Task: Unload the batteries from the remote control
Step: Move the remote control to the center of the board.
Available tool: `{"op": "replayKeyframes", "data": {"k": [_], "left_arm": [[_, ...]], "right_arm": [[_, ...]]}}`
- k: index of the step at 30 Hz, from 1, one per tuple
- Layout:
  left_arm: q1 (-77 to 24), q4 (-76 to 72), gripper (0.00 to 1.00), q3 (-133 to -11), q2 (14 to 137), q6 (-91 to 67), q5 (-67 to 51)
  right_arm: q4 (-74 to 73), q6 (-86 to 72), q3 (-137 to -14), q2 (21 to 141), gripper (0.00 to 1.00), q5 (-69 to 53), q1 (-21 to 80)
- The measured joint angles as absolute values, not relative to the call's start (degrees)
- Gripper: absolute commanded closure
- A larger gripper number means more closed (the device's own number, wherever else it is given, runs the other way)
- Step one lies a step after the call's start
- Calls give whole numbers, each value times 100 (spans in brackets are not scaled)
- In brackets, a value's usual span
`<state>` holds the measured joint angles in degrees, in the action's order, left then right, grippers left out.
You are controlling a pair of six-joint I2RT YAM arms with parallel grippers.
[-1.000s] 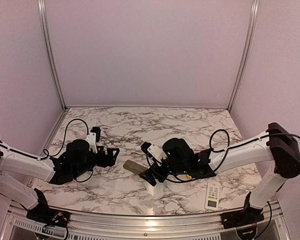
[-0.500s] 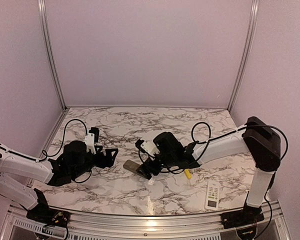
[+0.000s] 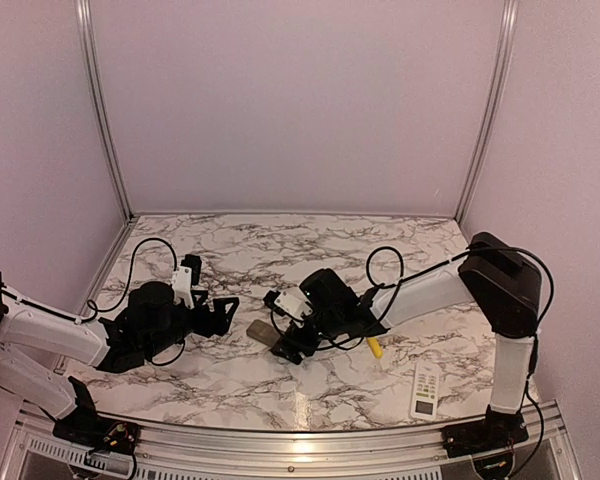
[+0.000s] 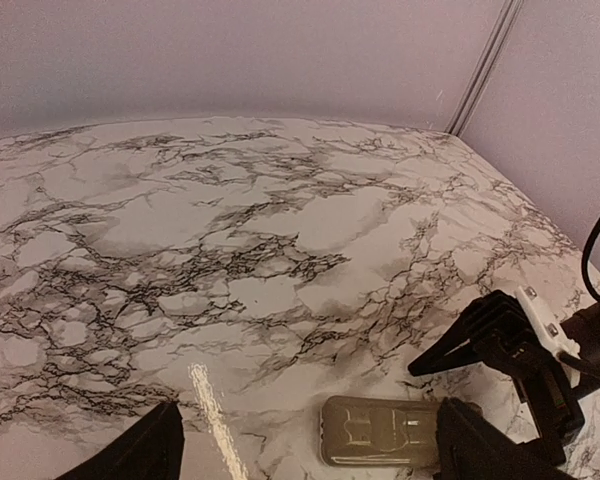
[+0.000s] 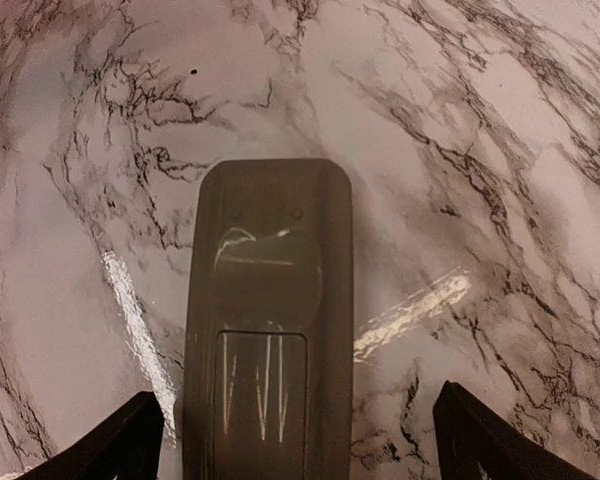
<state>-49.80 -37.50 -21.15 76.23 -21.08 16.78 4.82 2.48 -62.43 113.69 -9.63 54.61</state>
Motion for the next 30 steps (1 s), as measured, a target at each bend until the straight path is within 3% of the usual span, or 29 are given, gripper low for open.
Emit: {"op": "replayKeyframes", "data": {"k": [11, 16, 20, 24, 30], "left_arm": [[-4980, -3752, 9, -2099, 7614, -2102, 1592], [-4980, -3747, 9, -2099, 7614, -2102, 1614], [-4980, -3745, 9, -2099, 7614, -2110, 1656], [-4980, -3741, 10, -2099, 7614, -2137, 1669], [-4980, -3712, 10, -2099, 7592, -2169, 1702]], "right_arm": [[434, 314, -6340, 11439, 35, -1243, 5435], [425, 322, -6340, 11439, 25, -1525, 5457], [425, 368, -6340, 11439, 24, -1579, 5518], [421, 381, -6340, 11439, 33, -1420, 5566], [425, 421, -6340, 11454, 54, -1094, 5612]]}}
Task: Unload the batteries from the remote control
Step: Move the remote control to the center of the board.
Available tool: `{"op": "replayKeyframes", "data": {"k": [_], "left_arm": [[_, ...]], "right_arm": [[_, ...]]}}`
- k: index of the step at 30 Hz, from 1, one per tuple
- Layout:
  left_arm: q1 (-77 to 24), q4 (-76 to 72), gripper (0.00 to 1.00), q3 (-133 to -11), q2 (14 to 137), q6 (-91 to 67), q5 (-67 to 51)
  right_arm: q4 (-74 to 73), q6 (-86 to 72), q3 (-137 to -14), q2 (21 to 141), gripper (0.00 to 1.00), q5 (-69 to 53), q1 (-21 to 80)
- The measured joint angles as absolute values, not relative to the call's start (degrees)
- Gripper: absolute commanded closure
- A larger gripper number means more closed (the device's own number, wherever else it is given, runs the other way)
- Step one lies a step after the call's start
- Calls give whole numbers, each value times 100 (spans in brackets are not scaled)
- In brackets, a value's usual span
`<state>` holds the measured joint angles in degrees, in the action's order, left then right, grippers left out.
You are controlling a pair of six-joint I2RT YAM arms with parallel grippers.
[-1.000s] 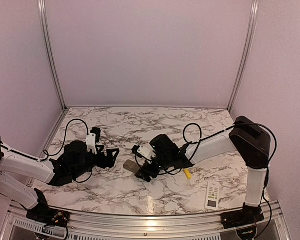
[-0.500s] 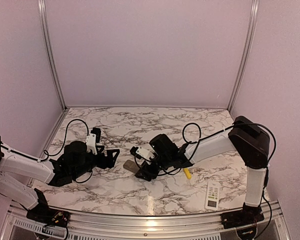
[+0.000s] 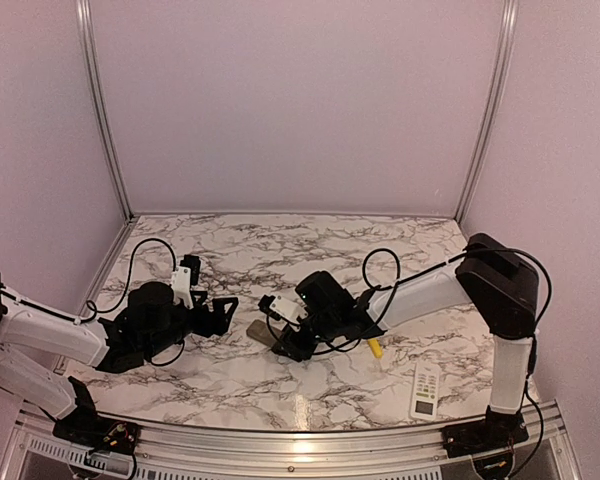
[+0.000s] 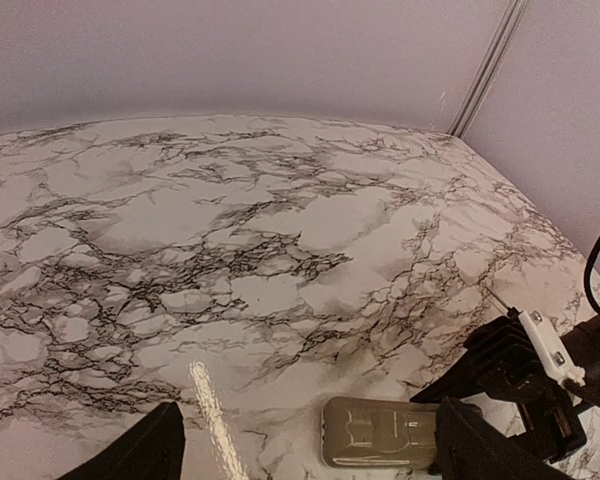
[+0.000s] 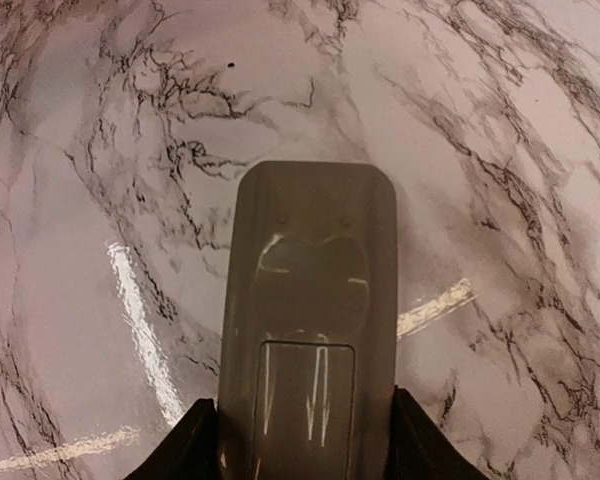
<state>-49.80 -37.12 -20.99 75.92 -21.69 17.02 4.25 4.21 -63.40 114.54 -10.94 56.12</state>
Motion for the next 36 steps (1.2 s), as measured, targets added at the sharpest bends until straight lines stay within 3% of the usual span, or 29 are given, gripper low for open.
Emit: {"op": "replayKeyframes", "data": {"k": [6, 36], "left_arm": [[-4980, -3697, 10, -2099, 7553, -2209, 1704], [-5000, -2847, 12, -2036, 6724, -3044, 799]], "right_arm": [[427, 484, -6340, 11454, 65, -985, 5669], [423, 2008, -4628, 10156, 79, -2106, 5983]]}}
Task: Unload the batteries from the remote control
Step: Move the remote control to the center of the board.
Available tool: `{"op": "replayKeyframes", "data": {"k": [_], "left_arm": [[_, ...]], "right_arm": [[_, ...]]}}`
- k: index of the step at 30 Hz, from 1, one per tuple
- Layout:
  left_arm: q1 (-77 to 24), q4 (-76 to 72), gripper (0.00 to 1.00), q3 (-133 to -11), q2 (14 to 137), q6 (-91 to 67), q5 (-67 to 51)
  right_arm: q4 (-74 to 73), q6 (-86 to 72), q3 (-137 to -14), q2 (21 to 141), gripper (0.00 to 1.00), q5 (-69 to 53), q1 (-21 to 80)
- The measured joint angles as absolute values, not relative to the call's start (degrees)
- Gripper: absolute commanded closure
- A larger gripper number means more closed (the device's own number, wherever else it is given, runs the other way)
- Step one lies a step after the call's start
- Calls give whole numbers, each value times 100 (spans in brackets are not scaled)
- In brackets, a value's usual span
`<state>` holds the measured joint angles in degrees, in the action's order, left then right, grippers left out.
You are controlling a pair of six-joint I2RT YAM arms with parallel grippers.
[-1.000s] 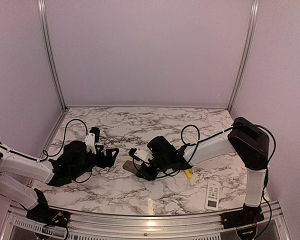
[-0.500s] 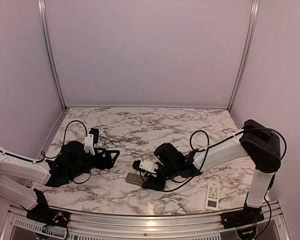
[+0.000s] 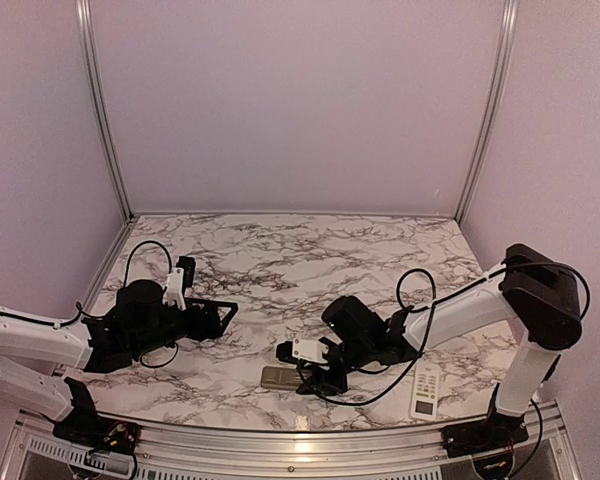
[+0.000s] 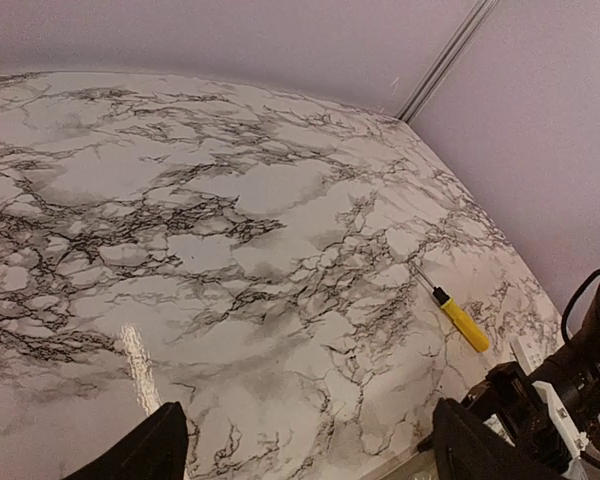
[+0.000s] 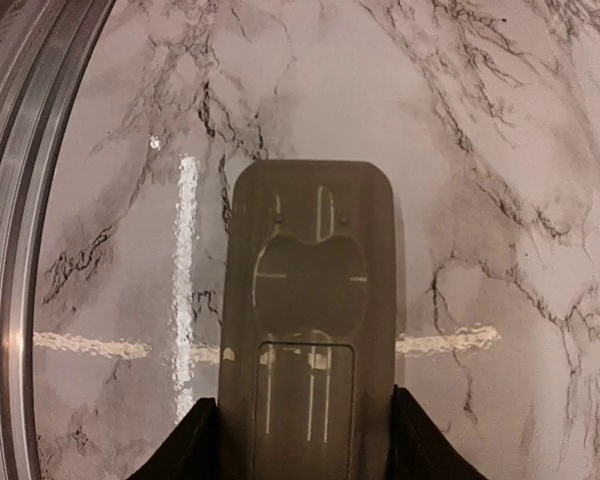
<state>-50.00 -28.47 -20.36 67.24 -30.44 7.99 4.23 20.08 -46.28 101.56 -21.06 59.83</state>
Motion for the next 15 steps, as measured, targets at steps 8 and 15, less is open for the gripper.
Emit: {"op": "replayKeyframes", "data": {"k": [8, 15], "left_arm": [[-5081, -2630, 13, -2150, 6748, -3120, 749], [-5133, -2611, 13, -2180, 6960, -3175, 746]], "right_arm": [[528, 2493, -4366, 9985, 80, -2329, 5988], [543, 2810, -4254, 9911, 71, -2484, 5990]]}}
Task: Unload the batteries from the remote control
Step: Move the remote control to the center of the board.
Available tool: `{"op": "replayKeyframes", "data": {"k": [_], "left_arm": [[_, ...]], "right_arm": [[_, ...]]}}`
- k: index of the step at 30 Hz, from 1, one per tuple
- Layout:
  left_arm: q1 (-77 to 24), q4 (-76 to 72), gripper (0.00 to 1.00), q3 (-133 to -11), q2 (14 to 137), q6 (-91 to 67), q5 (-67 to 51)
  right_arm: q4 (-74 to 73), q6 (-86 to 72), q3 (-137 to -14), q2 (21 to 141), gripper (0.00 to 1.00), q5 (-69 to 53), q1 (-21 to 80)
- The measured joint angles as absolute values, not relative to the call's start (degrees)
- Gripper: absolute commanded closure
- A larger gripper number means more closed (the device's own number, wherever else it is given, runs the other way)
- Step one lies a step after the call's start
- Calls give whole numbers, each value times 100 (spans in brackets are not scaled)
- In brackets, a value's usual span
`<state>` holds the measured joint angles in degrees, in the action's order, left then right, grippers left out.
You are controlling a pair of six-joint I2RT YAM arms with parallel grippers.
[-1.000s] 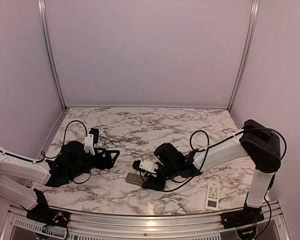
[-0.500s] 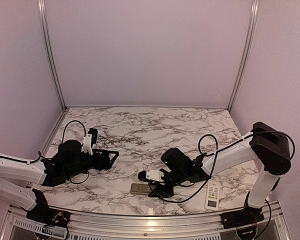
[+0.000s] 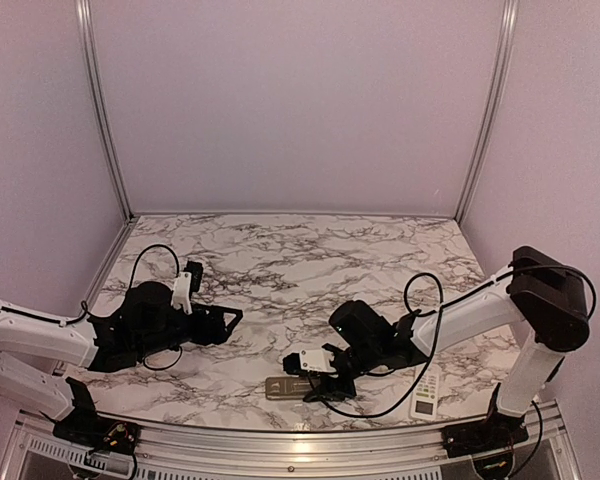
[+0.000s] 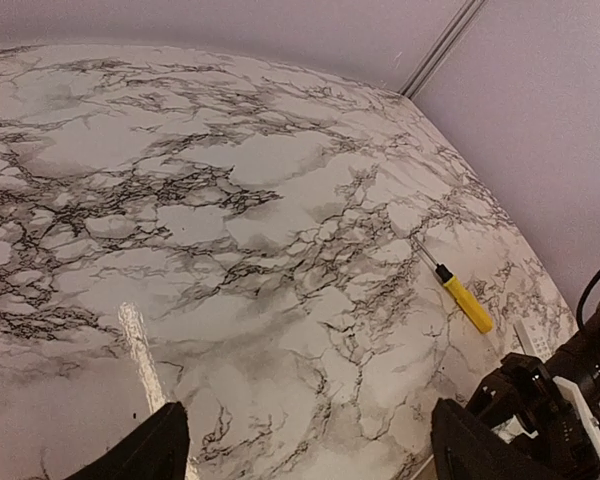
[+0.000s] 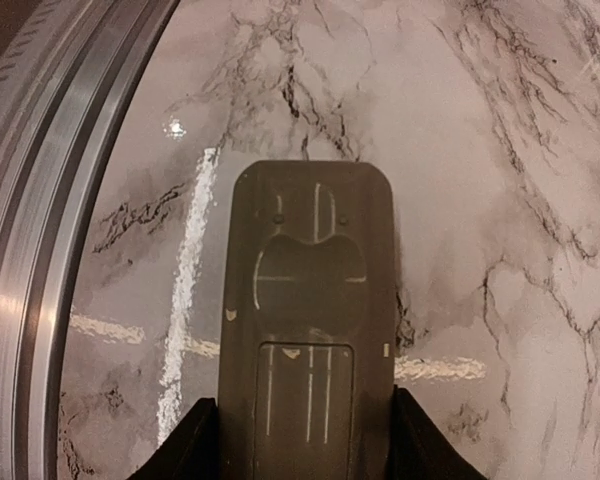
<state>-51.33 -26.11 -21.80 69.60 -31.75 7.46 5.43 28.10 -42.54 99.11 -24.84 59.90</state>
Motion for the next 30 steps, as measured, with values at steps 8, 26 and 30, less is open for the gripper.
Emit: {"op": "replayKeyframes", "data": {"k": [8, 26, 30], "left_arm": [[-5133, -2567, 13, -2180, 7022, -3175, 753], [-5133, -2561, 13, -2180, 7013, -3151, 849], [-5133, -2561, 13, -2180, 7013, -3127, 871]], "right_arm": [[508, 2803, -4305, 9955, 30, -2499, 5990], [408, 2528, -4346, 9937, 1, -2349, 6001], [397, 2473, -4344, 9682, 1, -2193, 6001]]}}
